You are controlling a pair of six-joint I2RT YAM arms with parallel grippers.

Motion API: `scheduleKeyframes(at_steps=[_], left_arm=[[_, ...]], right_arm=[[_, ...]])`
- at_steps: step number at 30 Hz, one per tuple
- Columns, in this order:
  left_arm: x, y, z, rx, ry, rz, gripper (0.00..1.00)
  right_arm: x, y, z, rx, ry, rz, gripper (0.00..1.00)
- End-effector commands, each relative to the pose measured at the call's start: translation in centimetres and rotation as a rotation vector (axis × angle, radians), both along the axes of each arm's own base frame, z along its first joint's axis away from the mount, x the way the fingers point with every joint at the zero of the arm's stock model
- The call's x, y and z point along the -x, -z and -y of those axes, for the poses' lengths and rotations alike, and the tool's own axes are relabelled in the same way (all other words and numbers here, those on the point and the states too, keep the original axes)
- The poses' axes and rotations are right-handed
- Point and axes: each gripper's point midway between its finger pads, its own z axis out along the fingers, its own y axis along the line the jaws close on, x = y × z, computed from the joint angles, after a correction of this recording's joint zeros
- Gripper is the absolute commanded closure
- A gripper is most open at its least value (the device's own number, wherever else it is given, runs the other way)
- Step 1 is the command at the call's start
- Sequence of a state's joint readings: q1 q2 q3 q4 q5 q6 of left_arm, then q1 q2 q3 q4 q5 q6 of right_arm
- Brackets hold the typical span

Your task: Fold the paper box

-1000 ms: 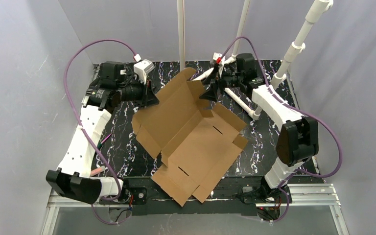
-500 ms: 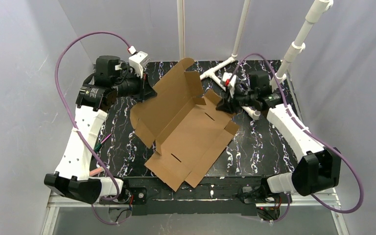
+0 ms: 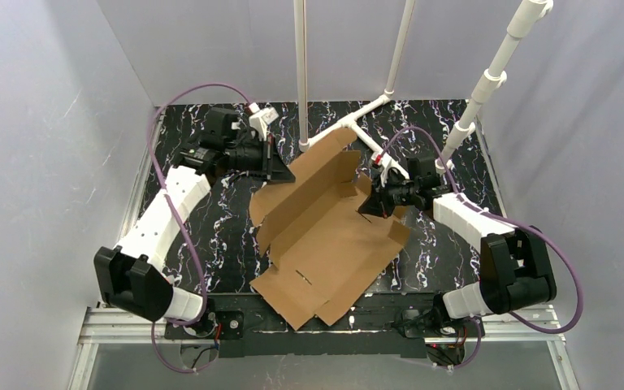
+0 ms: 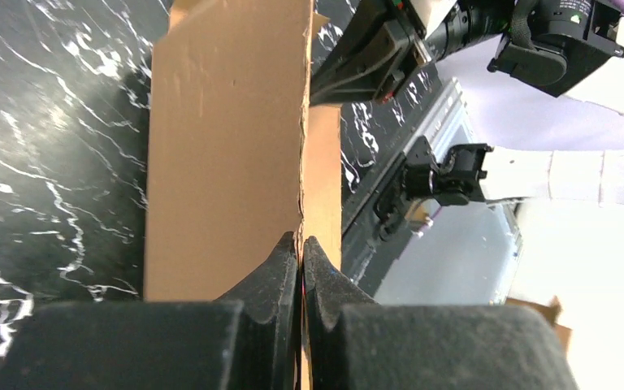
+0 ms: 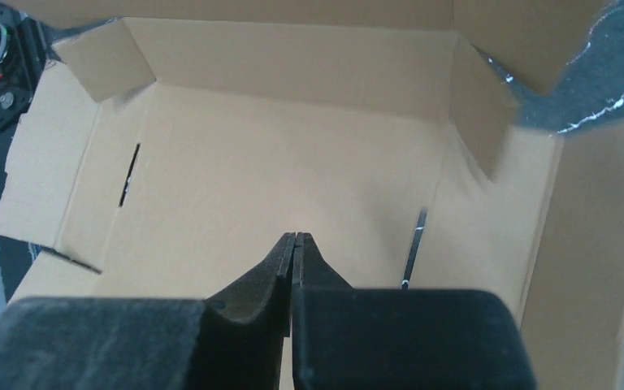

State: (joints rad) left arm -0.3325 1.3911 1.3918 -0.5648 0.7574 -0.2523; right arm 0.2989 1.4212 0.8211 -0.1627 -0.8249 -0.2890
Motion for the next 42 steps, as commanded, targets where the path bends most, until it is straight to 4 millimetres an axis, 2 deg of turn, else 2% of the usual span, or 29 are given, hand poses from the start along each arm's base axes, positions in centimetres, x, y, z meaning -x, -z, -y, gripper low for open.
scheduleKeyframes(at_steps=[1,5,9,11,14,18,20,24,29,32,36,40,42], left_arm=[[1.1,0.4,2.6,0.081,0.038,-0.087,1.0],[1.5,1.8,4.4,0.084,0.051,-0.135,1.0],[1.2,2.8,4.2,0.056,0.013,-0.124,1.0],[0.5,2.4,3.6,0.038,-0.022,-0.081,1.0],[-0.7,0.7,2.7,0.02,-0.062,-0.022,1.0],[-1.6,-1.3,1.8,0.068,-0.098,0.003,1.0],[-1.7,-1.5,1.3,0.083,-0.109,-0.005,1.0],[-1.8,-0.7,0.3,0.114,-0.129,-0.038,1.0],[-2.5,-0.8,-2.0,0.117,-0.166,-0.035,1.0],[-3.1,-1.7,-2.9,0.176,-0.164,-0.056,1.0],[-2.9,-3.8,-2.6,0.267,-0.144,-0.064,1.0],[-2.4,-5.9,-3.3,0.237,-0.131,0.016,1.0],[-1.9,-6.2,-4.0,0.177,-0.122,0.047,1.0]], right_arm=[[-1.3,-0.4,-0.1,-0.056,0.09,0.035,0.91],[-1.2,0.2,-0.2,-0.056,0.091,0.011,0.92],[-0.5,0.3,-0.1,-0.042,0.034,0.048,0.92],[0.4,0.5,0.1,-0.017,-0.019,0.082,0.92],[1.4,1.3,-0.3,0.077,-0.102,0.182,0.91],[1.8,2.4,-1.4,0.189,-0.175,0.293,0.9],[1.3,2.1,-2.1,0.207,-0.179,0.324,0.91],[0.0,0.9,-3.1,0.2,-0.16,0.36,0.94],[-0.9,-0.7,-3.7,0.174,-0.136,0.354,0.94],[-0.1,-0.6,-4.2,0.135,-0.147,0.294,0.94],[0.3,-0.9,-4.2,0.075,-0.128,0.225,0.94],[-1.7,-3.4,-3.5,0.004,-0.064,0.224,0.78],[-3.9,-5.7,-2.6,-0.026,-0.024,0.252,0.64]])
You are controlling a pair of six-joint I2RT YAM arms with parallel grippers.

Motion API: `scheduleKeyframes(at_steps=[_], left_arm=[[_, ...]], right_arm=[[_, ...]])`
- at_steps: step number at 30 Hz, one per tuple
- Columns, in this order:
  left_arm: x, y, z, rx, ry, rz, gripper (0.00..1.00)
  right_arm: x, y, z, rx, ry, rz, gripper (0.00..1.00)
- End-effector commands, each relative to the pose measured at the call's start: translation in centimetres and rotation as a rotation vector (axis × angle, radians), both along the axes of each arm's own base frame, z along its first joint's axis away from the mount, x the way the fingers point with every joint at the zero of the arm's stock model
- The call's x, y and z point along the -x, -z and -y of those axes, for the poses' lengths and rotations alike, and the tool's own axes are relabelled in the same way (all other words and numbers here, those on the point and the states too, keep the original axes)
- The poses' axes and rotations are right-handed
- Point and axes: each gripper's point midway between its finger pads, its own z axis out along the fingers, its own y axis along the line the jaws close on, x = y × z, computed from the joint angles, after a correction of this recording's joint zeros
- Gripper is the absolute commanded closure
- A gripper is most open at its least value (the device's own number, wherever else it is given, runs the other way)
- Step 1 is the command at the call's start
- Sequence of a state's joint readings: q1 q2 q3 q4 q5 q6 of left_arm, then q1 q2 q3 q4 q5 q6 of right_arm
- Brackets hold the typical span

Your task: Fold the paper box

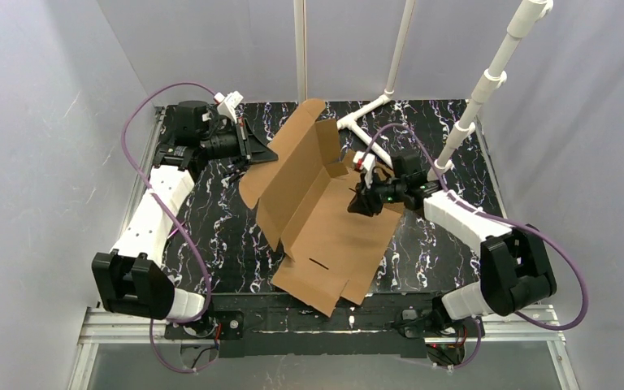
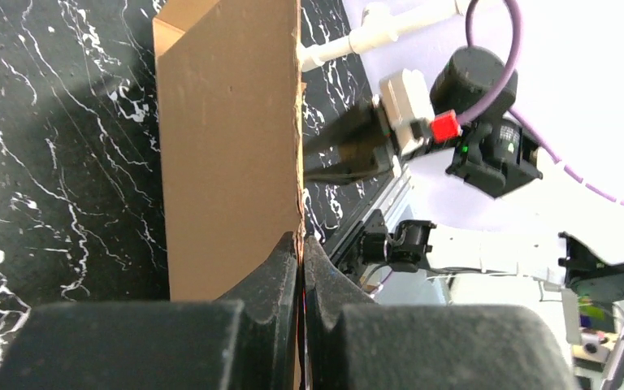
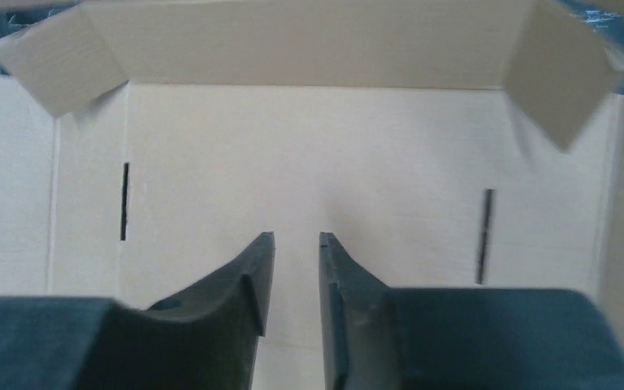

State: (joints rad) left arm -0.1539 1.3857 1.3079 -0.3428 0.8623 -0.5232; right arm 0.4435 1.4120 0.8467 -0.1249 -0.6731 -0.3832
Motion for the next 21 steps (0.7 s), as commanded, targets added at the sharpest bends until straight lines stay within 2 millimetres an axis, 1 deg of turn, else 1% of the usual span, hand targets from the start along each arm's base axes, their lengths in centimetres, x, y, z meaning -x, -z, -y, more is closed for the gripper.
scheduleKeyframes(at_steps=[1,2,4,5,6,8,12,15,18,21], left_arm=[[2.4,-4.9,-0.9,-0.042,0.073,0.167,1.0],[2.5,-5.2,-1.0,-0.046,0.074,0.174,1.0],[2.8,-5.5,-1.1,-0.037,0.079,0.182,1.0],[3.0,-5.6,-1.0,-0.027,0.082,0.184,1.0],[3.1,-5.9,-0.9,-0.015,0.085,0.187,1.0],[3.4,-6.2,-0.8,0.001,0.09,0.193,1.0],[3.9,-6.4,-0.8,0.002,0.094,0.199,1.0],[4.1,-6.6,-0.9,-0.003,0.094,0.207,1.0],[4.0,-6.8,-0.8,0.009,0.098,0.207,1.0],[4.0,-7.3,-0.7,0.021,0.104,0.212,1.0]], right_arm=[[-4.9,-6.4,0.9,-0.143,0.06,0.076,0.55],[-6.3,-7.3,1.7,-0.156,0.085,0.093,0.44],[-8.2,-8.0,2.2,-0.15,0.088,0.139,0.21],[-8.9,-7.8,2.1,-0.142,0.079,0.148,0.12],[-9.5,-7.0,1.9,-0.133,0.055,0.141,0.09],[-10.2,-6.5,1.1,-0.137,0.0,0.137,0.07],[-11.5,-6.6,-0.1,-0.144,-0.045,0.151,0.07],[-11.2,-6.4,-0.7,-0.145,-0.087,0.13,0.09],[-10.8,-6.0,-1.7,-0.142,-0.118,0.134,0.16],[-10.8,-6.5,-2.7,-0.173,-0.146,0.15,0.26]])
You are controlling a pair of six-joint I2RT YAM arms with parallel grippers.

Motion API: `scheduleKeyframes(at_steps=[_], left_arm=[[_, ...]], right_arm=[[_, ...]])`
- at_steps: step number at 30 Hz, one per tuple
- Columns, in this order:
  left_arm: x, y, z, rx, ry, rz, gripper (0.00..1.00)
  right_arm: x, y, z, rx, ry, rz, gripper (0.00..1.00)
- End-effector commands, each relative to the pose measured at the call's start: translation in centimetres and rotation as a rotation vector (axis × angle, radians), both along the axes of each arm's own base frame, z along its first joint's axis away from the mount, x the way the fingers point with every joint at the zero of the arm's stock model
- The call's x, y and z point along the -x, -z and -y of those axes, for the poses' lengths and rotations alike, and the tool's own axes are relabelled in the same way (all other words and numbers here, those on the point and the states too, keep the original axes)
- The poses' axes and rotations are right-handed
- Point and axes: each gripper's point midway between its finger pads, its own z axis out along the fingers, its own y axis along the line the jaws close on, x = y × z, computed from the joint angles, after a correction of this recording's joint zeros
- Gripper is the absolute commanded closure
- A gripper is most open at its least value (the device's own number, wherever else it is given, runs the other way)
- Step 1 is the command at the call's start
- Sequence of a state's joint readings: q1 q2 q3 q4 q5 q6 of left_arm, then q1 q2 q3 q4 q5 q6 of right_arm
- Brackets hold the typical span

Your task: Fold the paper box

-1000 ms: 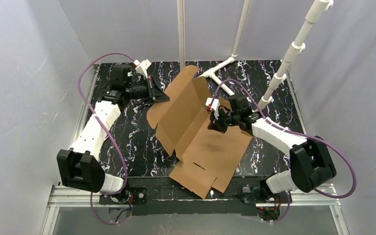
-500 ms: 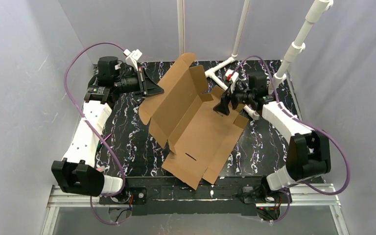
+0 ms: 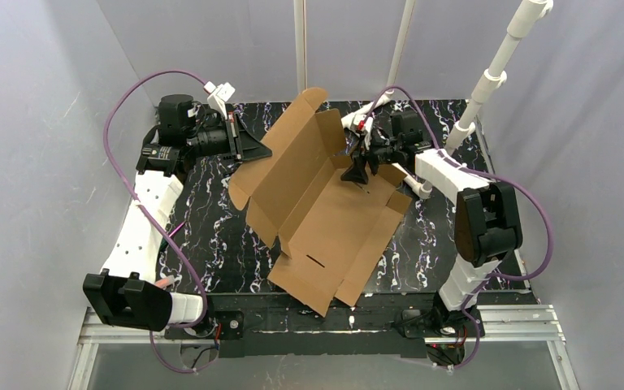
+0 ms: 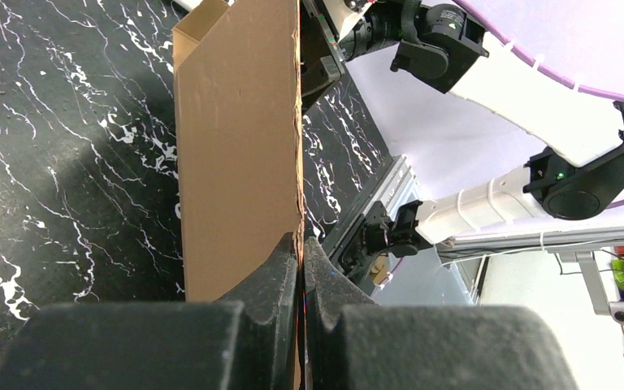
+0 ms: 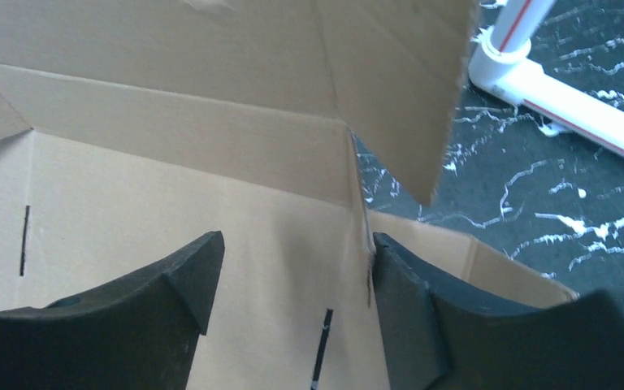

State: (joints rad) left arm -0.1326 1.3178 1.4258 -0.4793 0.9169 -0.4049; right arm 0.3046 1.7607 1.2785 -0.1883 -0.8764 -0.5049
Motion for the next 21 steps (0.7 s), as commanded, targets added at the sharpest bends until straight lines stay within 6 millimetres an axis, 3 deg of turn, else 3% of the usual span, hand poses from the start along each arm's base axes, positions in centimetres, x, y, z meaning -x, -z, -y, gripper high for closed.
scheduleKeyframes(at_steps=[1,2,9,11,15,21], left_arm=[[1.6,-2.6,0.1,0.035,0.044,0.068,1.0],[1.6,-2.8,0.1,0.033,0.044,0.074,1.0],[0.9,-3.8,-0.8,0.003,0.009,0.112,1.0],[0.3,-4.3,-1.2,-0.023,-0.011,0.135,1.0],[-0.8,-5.5,-1.4,-0.03,-0.022,0.16,1.0],[-3.7,-7.0,-1.7,-0.038,-0.063,0.185,1.0]], right_arm=[[-0.3,-3.1,-2.0,-0.073,-0.079,0.086,0.32],[-0.6,-3.5,-2.1,-0.083,-0.078,0.095,0.35],[-2.5,-4.1,-2.7,-0.092,-0.069,0.137,0.85],[-2.9,-3.9,-2.7,-0.09,-0.063,0.141,0.94],[-3.5,-4.1,-3.1,-0.11,-0.046,0.143,0.99],[-4.9,-7.3,-4.1,-0.197,0.001,0.219,0.99]])
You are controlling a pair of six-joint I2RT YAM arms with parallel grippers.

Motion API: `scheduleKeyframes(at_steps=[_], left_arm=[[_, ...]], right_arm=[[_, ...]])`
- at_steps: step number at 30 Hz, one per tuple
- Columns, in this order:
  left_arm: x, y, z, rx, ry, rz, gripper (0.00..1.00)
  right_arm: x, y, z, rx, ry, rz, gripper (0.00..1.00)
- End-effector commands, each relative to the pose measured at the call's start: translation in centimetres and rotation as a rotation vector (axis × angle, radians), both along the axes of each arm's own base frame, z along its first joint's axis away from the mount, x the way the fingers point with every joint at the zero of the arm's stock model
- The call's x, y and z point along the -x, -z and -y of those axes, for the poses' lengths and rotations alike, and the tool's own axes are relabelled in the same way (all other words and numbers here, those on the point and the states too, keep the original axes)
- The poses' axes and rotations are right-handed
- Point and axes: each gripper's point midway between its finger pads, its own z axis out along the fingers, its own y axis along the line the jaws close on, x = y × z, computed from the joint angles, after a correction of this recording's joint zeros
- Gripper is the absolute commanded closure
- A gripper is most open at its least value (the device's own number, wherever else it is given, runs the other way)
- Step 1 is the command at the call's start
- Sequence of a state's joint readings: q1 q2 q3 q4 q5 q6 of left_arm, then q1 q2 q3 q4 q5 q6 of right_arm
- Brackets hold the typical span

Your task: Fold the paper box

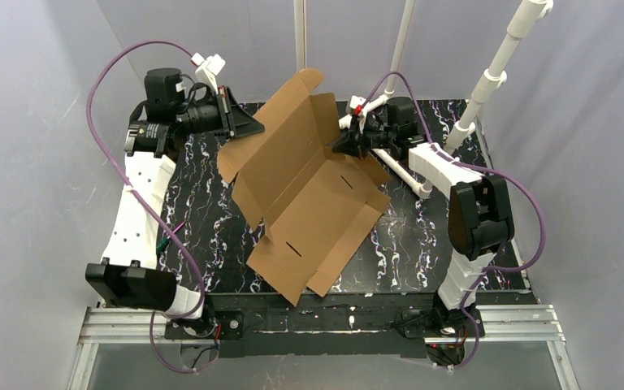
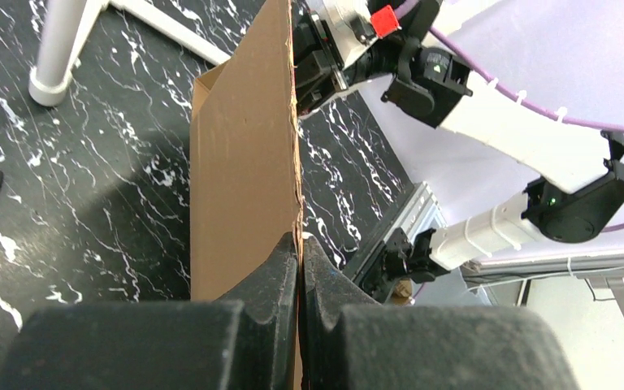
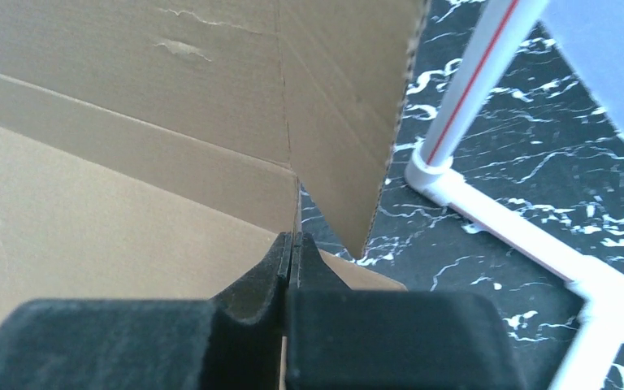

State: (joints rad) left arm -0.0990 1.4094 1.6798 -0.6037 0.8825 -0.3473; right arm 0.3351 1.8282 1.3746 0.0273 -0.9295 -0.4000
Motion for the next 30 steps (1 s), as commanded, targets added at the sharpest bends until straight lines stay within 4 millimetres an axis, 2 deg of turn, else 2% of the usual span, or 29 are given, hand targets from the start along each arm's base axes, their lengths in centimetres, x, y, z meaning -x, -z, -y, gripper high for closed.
scheduleKeyframes(at_steps=[1,5,7,15,22,27,30], left_arm=[[-1.8,-3.2,-0.3,0.007,-0.018,0.106,1.0],[-2.6,-3.9,0.3,0.066,-0.003,0.09,1.0],[-2.3,-4.1,0.4,0.081,0.003,0.089,1.0],[-1.8,-3.4,-0.1,0.059,-0.038,0.072,1.0],[-0.2,-0.6,0.4,0.104,-0.015,-0.034,1.0],[0.9,1.8,0.0,0.067,-0.026,-0.08,1.0],[1.1,2.5,0.0,0.063,-0.027,-0.096,1.0]], right_arm=[[-2.1,-3.8,-0.8,-0.088,0.048,0.103,0.99],[-2.2,-4.2,-0.7,-0.126,0.085,0.131,0.99],[-1.5,-3.6,-0.4,-0.152,0.1,0.144,0.99],[1.2,-5.5,0.0,-0.335,0.124,0.17,0.99],[3.7,-3.4,1.3,-0.287,0.122,0.175,0.99],[5.1,-0.7,2.3,-0.205,0.11,0.206,0.99],[5.6,0.4,2.9,-0.176,0.116,0.204,0.99]])
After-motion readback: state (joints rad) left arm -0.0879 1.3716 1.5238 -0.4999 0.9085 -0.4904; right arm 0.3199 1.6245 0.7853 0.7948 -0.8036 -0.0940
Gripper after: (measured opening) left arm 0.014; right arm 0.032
